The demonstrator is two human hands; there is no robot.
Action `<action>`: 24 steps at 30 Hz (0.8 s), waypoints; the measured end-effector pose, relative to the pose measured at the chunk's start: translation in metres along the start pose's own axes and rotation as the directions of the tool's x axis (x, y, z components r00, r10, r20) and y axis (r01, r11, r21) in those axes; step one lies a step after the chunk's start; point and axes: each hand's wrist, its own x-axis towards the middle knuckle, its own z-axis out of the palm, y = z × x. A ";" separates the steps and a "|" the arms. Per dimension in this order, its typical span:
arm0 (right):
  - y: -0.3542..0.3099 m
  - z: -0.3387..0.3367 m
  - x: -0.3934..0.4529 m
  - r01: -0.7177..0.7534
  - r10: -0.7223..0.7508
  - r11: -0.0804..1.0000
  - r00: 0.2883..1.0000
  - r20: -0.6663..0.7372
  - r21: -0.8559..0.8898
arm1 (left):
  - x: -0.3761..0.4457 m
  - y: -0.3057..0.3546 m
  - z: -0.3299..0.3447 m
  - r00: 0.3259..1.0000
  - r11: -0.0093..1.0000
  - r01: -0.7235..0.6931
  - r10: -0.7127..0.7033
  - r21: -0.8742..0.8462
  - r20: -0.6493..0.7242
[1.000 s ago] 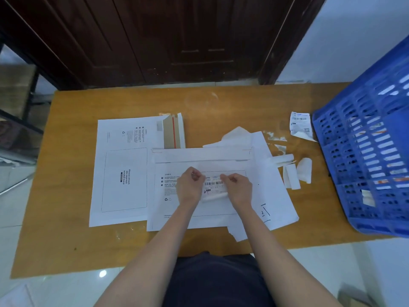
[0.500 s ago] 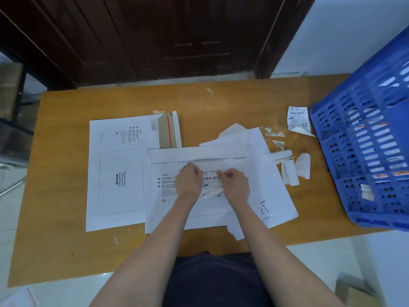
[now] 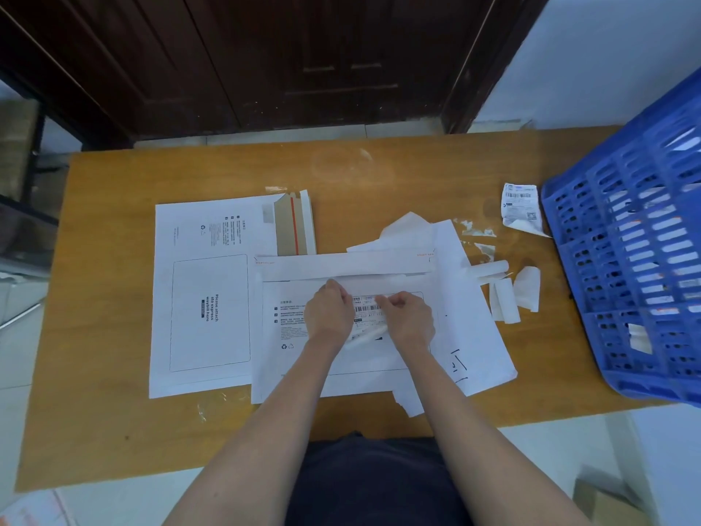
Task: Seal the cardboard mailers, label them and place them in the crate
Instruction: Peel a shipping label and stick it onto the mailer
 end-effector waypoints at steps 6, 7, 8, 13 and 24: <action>0.000 0.002 0.002 -0.010 0.010 1.000 1.000 0.003 0.007 | 0.001 -0.001 0.001 1.000 1.000 -0.002 0.002 0.016 0.001; 0.001 0.002 0.003 -0.011 0.011 1.000 1.000 0.004 0.005 | 0.001 0.000 0.001 1.000 1.000 -0.002 0.002 0.014 0.001; 0.000 0.002 0.003 -0.014 0.014 1.000 1.000 0.005 0.004 | 0.001 0.000 0.001 1.000 1.000 -0.003 0.003 0.013 0.001; -0.001 0.003 0.006 -0.033 0.033 0.999 0.999 0.005 -0.010 | 0.002 0.001 0.001 1.000 0.999 -0.005 0.005 0.033 0.012; -0.017 -0.004 0.015 0.056 -0.053 0.917 0.998 0.018 -0.395 | 0.003 -0.006 -0.006 0.998 0.989 0.038 -0.046 0.142 0.054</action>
